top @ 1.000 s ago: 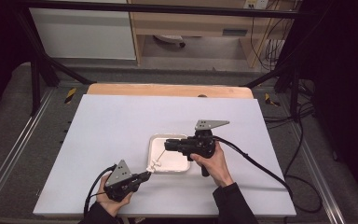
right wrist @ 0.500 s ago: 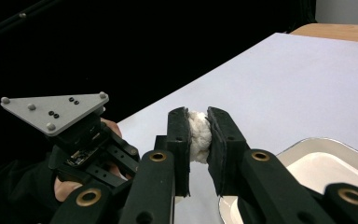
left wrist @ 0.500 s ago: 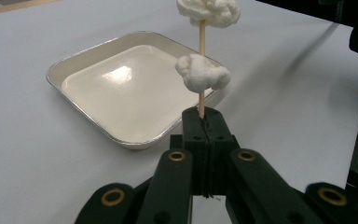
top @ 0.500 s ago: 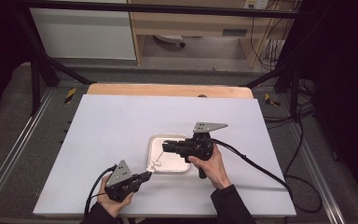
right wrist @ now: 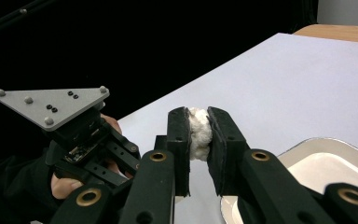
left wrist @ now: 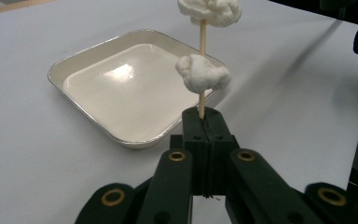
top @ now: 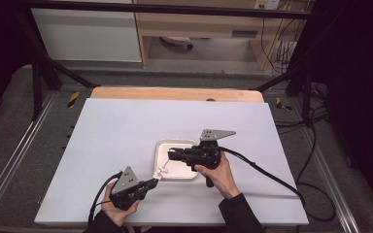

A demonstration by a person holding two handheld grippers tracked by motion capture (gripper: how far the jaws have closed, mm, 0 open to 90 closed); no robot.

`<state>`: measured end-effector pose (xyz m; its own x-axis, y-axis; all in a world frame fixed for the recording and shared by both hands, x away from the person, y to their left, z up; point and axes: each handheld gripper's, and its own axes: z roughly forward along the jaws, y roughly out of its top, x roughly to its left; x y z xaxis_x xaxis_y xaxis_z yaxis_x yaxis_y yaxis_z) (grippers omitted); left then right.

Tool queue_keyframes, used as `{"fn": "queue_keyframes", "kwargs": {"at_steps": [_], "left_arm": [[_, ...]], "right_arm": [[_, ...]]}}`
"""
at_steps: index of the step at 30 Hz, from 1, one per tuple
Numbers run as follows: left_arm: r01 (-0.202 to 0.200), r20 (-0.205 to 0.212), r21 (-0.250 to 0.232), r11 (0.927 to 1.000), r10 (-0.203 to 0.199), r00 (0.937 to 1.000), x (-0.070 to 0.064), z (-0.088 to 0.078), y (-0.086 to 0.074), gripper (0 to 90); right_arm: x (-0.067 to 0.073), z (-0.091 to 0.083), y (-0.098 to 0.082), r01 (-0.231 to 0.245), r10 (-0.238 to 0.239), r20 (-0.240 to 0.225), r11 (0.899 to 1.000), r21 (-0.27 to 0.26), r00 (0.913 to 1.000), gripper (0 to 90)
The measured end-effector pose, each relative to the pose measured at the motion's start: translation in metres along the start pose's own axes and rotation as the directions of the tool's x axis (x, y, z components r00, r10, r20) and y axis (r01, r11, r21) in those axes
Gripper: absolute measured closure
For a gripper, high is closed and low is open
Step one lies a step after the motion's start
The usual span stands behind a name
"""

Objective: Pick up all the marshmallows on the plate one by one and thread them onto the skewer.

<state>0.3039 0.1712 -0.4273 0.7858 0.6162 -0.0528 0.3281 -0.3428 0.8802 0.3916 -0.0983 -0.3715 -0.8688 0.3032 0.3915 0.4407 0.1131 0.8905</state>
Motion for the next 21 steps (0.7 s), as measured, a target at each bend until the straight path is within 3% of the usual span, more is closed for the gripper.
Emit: {"fn": "queue_keyframes", "kwargs": {"at_steps": [21], "left_arm": [[-0.005, 0.001, 0.004, 1.0000, 0.005, 1.0000, -0.0013, 0.0000, 0.0015, 89.3]], "right_arm": [[0.0041, 0.0013, -0.0046, 0.011, -0.011, -0.026, 1.000, 0.002, 0.9996, 80.1]]}}
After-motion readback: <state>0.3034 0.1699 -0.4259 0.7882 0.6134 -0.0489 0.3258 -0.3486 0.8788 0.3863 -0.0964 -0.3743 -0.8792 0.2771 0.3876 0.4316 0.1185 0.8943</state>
